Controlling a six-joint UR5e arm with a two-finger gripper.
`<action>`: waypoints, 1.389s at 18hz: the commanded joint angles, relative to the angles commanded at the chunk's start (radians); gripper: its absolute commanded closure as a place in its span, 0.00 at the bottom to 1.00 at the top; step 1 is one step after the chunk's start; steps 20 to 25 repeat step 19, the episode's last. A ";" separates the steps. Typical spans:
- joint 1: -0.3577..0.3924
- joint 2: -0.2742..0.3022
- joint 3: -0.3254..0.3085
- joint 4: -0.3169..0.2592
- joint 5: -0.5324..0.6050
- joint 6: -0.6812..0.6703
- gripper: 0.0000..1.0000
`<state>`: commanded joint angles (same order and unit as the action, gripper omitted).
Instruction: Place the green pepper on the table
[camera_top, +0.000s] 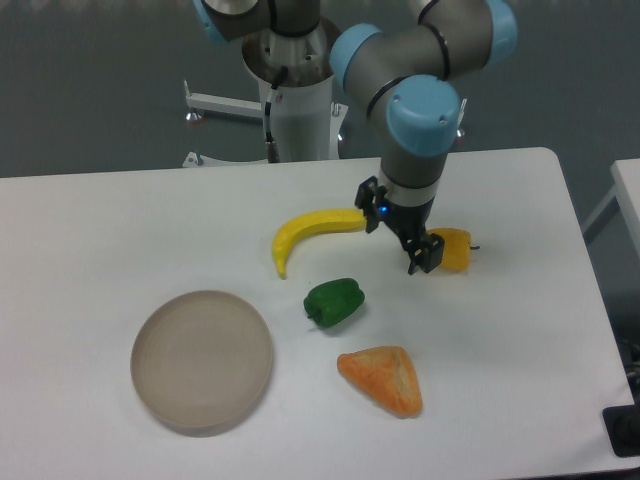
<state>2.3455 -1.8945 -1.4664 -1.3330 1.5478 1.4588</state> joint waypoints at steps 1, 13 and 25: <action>0.002 0.006 -0.011 0.000 0.000 0.000 0.00; 0.031 0.035 -0.054 0.005 0.021 0.068 0.00; 0.029 0.035 -0.054 0.011 0.020 0.066 0.00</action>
